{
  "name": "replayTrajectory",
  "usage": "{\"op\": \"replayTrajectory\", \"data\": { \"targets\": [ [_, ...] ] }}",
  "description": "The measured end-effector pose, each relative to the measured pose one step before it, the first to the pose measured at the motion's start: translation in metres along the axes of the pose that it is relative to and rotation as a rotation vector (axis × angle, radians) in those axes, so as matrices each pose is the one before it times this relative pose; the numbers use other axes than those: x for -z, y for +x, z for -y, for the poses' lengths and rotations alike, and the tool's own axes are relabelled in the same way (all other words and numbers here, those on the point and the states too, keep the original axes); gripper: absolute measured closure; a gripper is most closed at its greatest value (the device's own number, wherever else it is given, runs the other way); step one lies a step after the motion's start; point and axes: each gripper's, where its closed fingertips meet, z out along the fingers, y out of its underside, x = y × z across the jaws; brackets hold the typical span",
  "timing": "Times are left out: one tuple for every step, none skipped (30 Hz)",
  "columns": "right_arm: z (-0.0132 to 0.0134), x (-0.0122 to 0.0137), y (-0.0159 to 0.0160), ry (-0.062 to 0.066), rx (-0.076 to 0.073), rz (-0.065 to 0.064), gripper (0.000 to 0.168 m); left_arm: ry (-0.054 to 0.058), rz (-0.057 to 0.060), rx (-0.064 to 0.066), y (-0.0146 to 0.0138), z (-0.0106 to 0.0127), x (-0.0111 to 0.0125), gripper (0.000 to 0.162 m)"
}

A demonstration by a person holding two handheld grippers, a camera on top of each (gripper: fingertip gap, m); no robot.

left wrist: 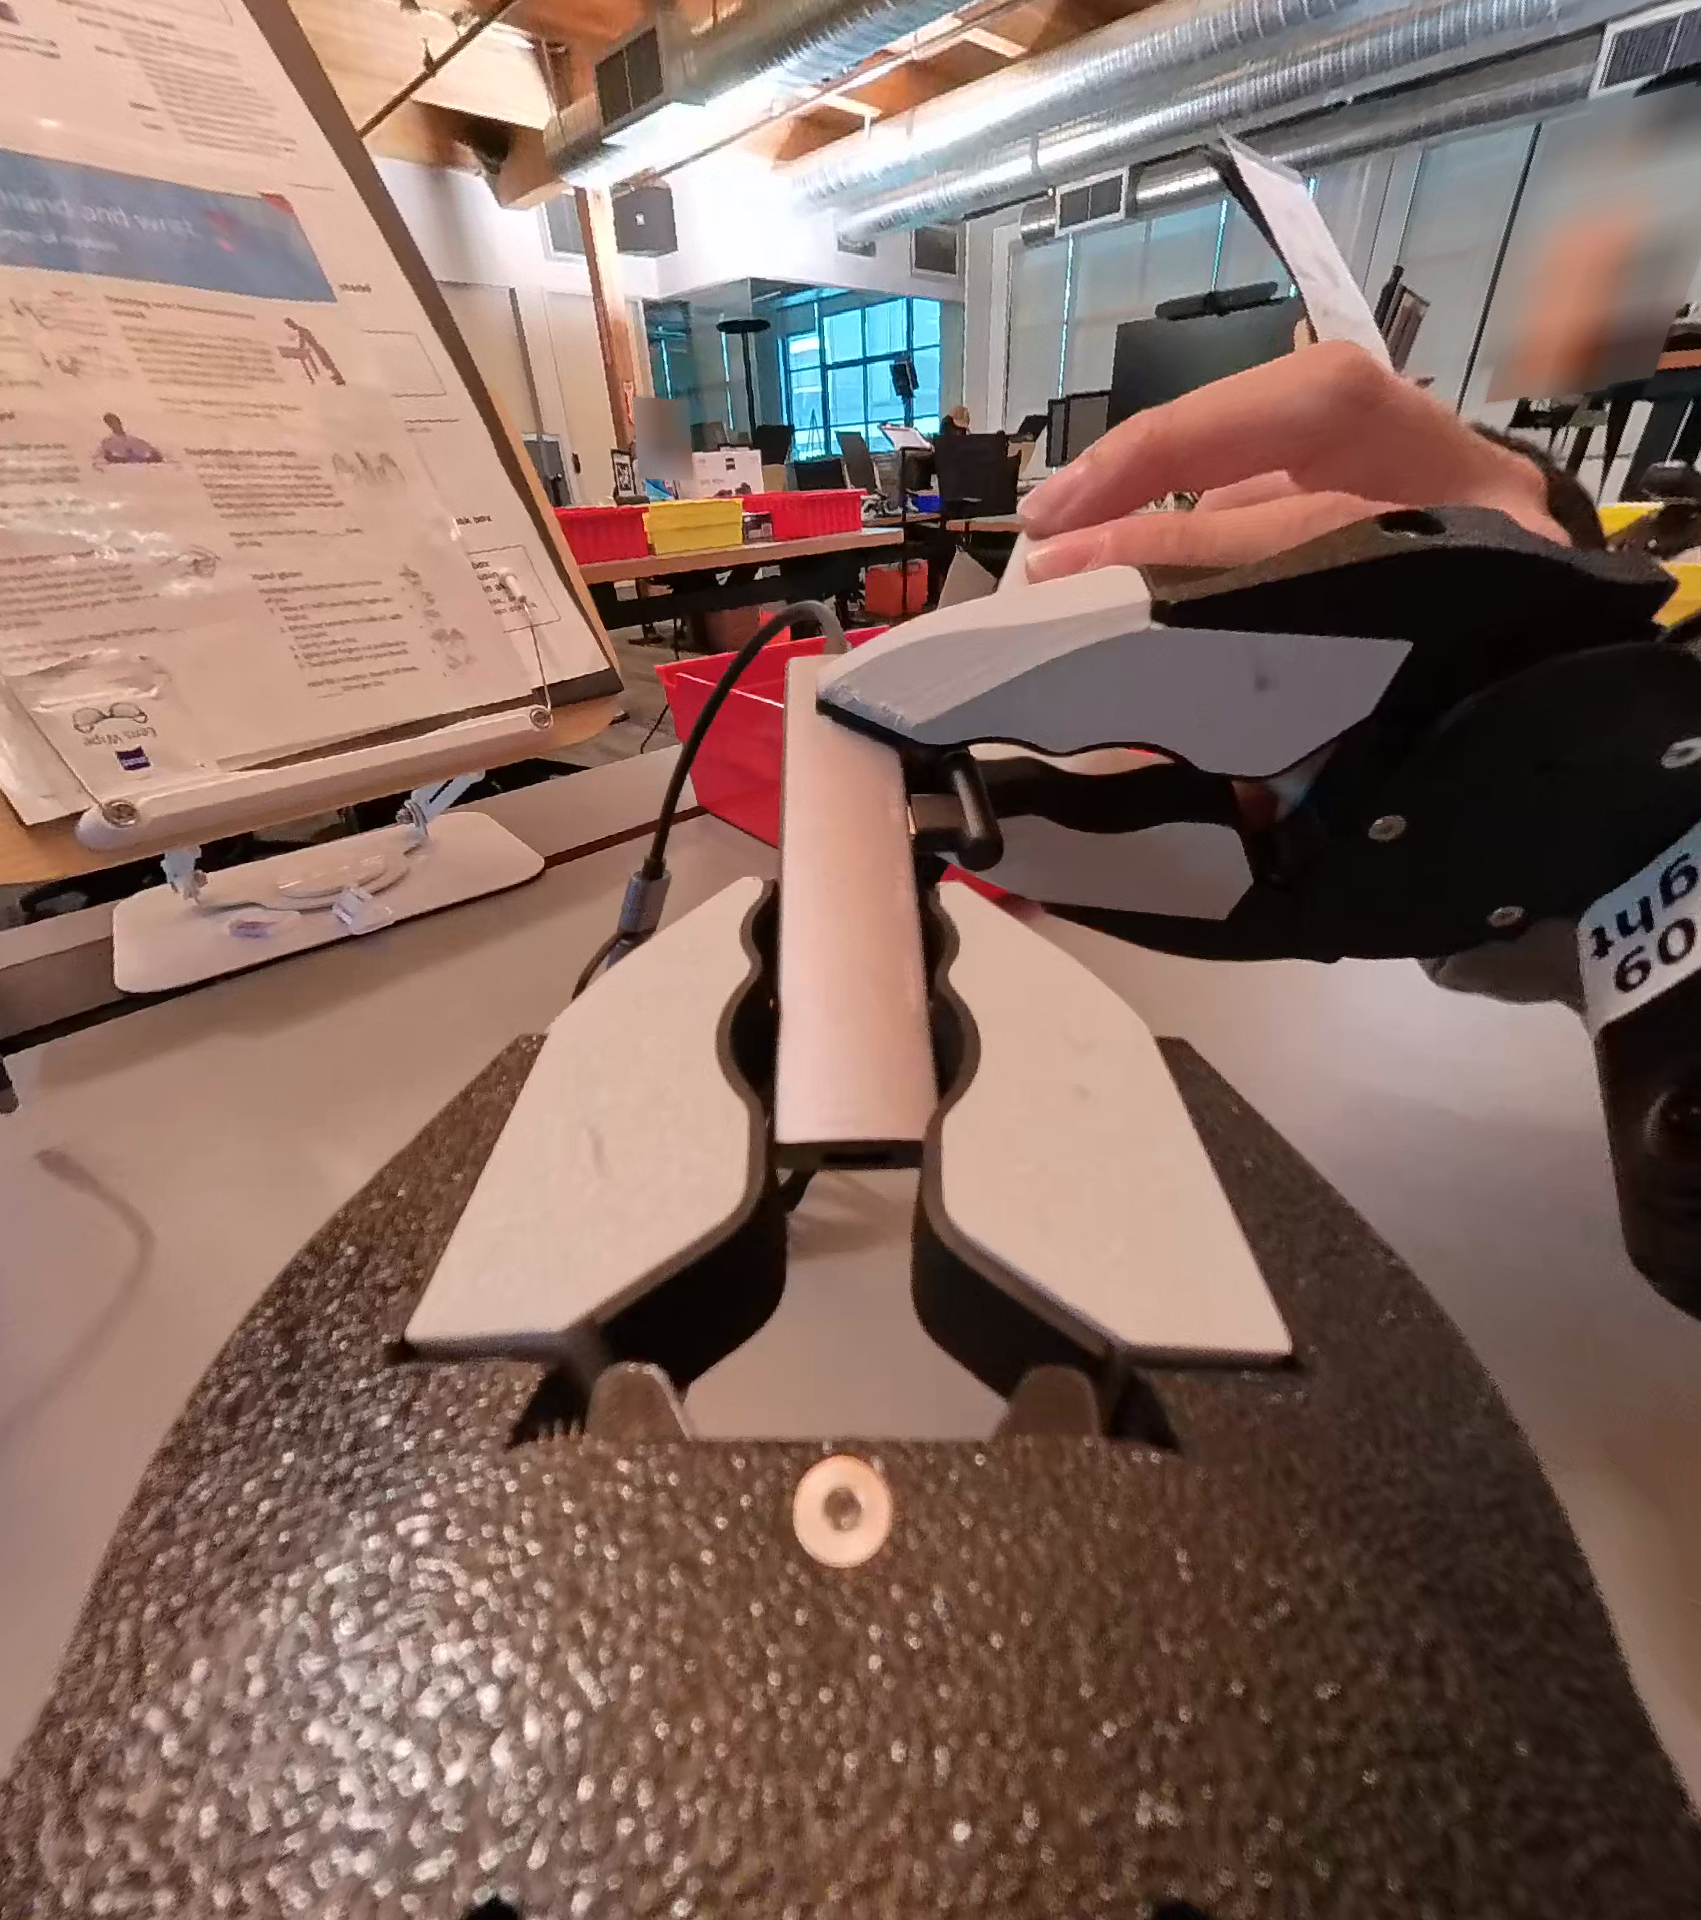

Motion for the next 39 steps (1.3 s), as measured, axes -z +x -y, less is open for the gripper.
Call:
{"op": "replayTrajectory", "data": {
  "targets": [
    [0.00014, -0.00048, -0.00033, 0.0030, -0.0137, -0.0035, 0.158, 0.0048, 0.0050, 0.0109, -0.00032, 0.00001, -0.00005, 0.137],
    [-0.00033, -0.00040, -0.00027, -0.0001, -0.0133, 0.0000, 0.157, 0.0017, 0.0073, 0.0044, -0.00032, -0.00017, -0.00014, 0.137],
    [-0.00005, -0.00001, 0.00101, 0.0026, -0.0193, -0.0019, 0.151, -0.0012, 0.0085, -0.0048, -0.00036, -0.00042, -0.00013, 0.137],
    [-0.00033, 0.00044, 0.00223, 0.0031, -0.0355, -0.0059, 0.143, -0.0026, 0.0069, -0.0093, -0.00027, -0.00039, -0.00006, 0.137],
    [-0.00078, 0.00044, 0.00230, 0.0021, -0.0514, 0.0001, 0.135, -0.0023, 0.0026, -0.0063, -0.00001, -0.00016, -0.00003, 0.137],
    [-0.00099, 0.00055, 0.00295, 0.0023, -0.0578, -0.0010, 0.128, 0.0010, -0.0003, -0.0015, 0.00034, 0.00026, -0.00002, 0.137],
    [-0.00070, 0.00056, 0.00313, 0.0031, -0.0557, -0.0009, 0.120, 0.0031, 0.0002, -0.0018, 0.00008, 0.00053, 0.00015, 0.137],
    [-0.00093, 0.00058, 0.00198, 0.0006, -0.0488, 0.0076, 0.114, 0.0008, 0.0009, -0.0058, 0.00027, 0.00035, 0.00005, 0.137],
    [-0.00152, 0.00079, 0.00107, -0.0026, -0.0333, 0.0114, 0.108, -0.0015, 0.0032, -0.0052, -0.00030, 0.00004, 0.00004, 0.137],
    [-0.00122, 0.00167, 0.00203, 0.0024, -0.0178, 0.0028, 0.105, 0.0014, 0.0047, -0.0002, -0.00109, 0.00038, 0.00034, 0.137],
    [-0.00120, 0.00211, 0.00271, 0.0064, -0.0108, -0.0032, 0.103, 0.0027, -0.0017, 0.0054, -0.00116, 0.00057, 0.00047, 0.137],
    [-0.00180, 0.00198, 0.00130, 0.0041, -0.0116, 0.0047, 0.102, 0.0033, 0.0010, 0.0077, -0.00180, 0.00055, 0.00078, 0.137],
    [-0.00310, 0.00165, -0.00002, -0.0047, -0.0108, 0.0130, 0.103, 0.0047, 0.0085, 0.0059, -0.00287, 0.00077, 0.00108, 0.137],
    [-0.00319, 0.00167, -0.00071, -0.0090, -0.0078, 0.0167, 0.101, 0.0032, 0.0087, 0.0049, -0.00318, 0.00059, 0.00108, 0.137],
    [-0.00243, 0.00235, -0.00156, -0.0091, -0.0182, 0.0217, 0.103, 0.0032, 0.0102, 0.0030, -0.00331, 0.00042, 0.00116, 0.137],
    [-0.00146, 0.00257, -0.00174, -0.0096, -0.0447, 0.0205, 0.105, 0.0051, 0.0108, 0.0002, -0.00318, 0.00070, 0.00117, 0.137],
    [0.00009, 0.00318, -0.00138, -0.0068, -0.0737, 0.0113, 0.107, 0.0054, 0.0084, 0.0015, -0.00250, 0.00074, 0.00102, 0.137],
    [0.00206, 0.00362, -0.00166, -0.0002, -0.0978, 0.0062, 0.111, 0.0039, 0.0052, 0.0041, -0.00174, 0.00074, 0.00078, 0.137],
    [0.00240, 0.00349, -0.00212, -0.0007, -0.1205, 0.0035, 0.118, 0.0025, 0.0028, 0.0018, -0.00112, 0.00055, 0.00035, 0.137],
    [0.00260, 0.00284, -0.00154, -0.0006, -0.1501, -0.0072, 0.125, 0.0008, 0.0028, -0.0026, -0.00063, 0.00013, 0.00025, 0.137],
    [0.00354, 0.00226, -0.00352, 0.0074, -0.1761, 0.0020, 0.131, -0.0010, 0.0036, -0.0042, -0.00055, -0.00053, 0.00010, 0.137],
    [0.00437, 0.00183, -0.00688, 0.0179, -0.1893, 0.0231, 0.138, -0.0001, 0.0041, -0.0034, -0.00036, -0.00080, -0.00004, 0.137],
    [0.00099, 0.00061, -0.00607, 0.0057, -0.1850, 0.0154, 0.142, 0.0006, 0.0020, -0.0009, 0.00001, -0.00081, -0.00008, 0.137],
    [-0.00279, -0.00024, -0.00304, -0.0083, -0.1653, -0.0019, 0.144, -0.0010, -0.0012, 0.0009, 0.00044, -0.00115, -0.00025, 0.137],
    [-0.00408, -0.00062, -0.00133, -0.0054, -0.1457, -0.0039, 0.145, 0.0011, 0.0026, -0.0025, 0.00012, -0.00075, -0.00012, 0.137],
    [-0.00554, -0.00166, -0.00029, -0.0067, -0.1418, -0.0013, 0.145, 0.0036, 0.0052, -0.0079, 0.00019, -0.00015, 0.00006, 0.137],
    [-0.00729, -0.00340, -0.00095, -0.0184, -0.1427, 0.0180, 0.142, 0.0010, 0.0020, -0.0107, 0.00089, -0.00009, -0.00020, 0.137],
    [-0.00725, -0.00456, -0.00286, -0.0256, -0.1385, 0.0443, 0.134, -0.0008, 0.0023, -0.0122, 0.00113, -0.00009, -0.00019, 0.137],
    [-0.00545, -0.00450, -0.00174, -0.0203, -0.1337, 0.0418, 0.129, 0.0001, 0.0030, -0.0140, 0.00111, -0.00003, -0.00024, 0.137],
    [-0.00042, -0.00348, -0.00263, 0.0085, -0.1293, 0.0510, 0.127, 0.0000, -0.0005, -0.0141, 0.00167, -0.00001, -0.00033, 0.137],
    [0.00397, -0.00227, -0.00444, 0.0325, -0.1151, 0.0649, 0.126, 0.0000, -0.0006, -0.0122, 0.00181, -0.00008, -0.00032, 0.137],
    [0.00386, -0.00166, -0.00187, 0.0257, -0.0868, 0.0417, 0.129, 0.0011, 0.0047, -0.0115, 0.00099, 0.00011, -0.00010, 0.137],
    [0.00281, -0.00114, 0.00153, 0.0166, -0.0560, 0.0118, 0.135, 0.0010, 0.0038, -0.0118, 0.00087, 0.00020, -0.00008, 0.137],
    [0.00288, -0.00043, 0.00185, 0.0167, -0.0321, 0.0046, 0.144, -0.0009, -0.0003, -0.0101, 0.00101, -0.00001, -0.00015, 0.137],
    [0.00231, -0.00044, 0.00020, 0.0134, -0.0233, 0.0100, 0.147, -0.0023, 0.0010, -0.0076, 0.00051, -0.00016, -0.00015, 0.137],
    [0.00036, -0.00090, -0.00036, -0.0018, -0.0154, 0.0077, 0.150, -0.0022, 0.0009, -0.0056, 0.00025, -0.00071, -0.00020, 0.137],
    [-0.00053, -0.00097, -0.00110, -0.0079, -0.0083, 0.0120, 0.155, -0.0013, 0.0003, -0.0015, -0.00002, -0.00098, -0.00014, 0.137],
    [-0.00002, -0.00063, -0.00003, -0.0024, -0.0141, 0.0053, 0.157, 0.0009, 0.0020, 0.0020, -0.00043, -0.00115, -0.00006, 0.137],
    [-0.00001, -0.00056, 0.00068, 0.0017, -0.0229, 0.0042, 0.158, 0.0018, 0.0021, 0.0016, -0.00052, -0.00073, -0.00005, 0.137]
  ]
}}
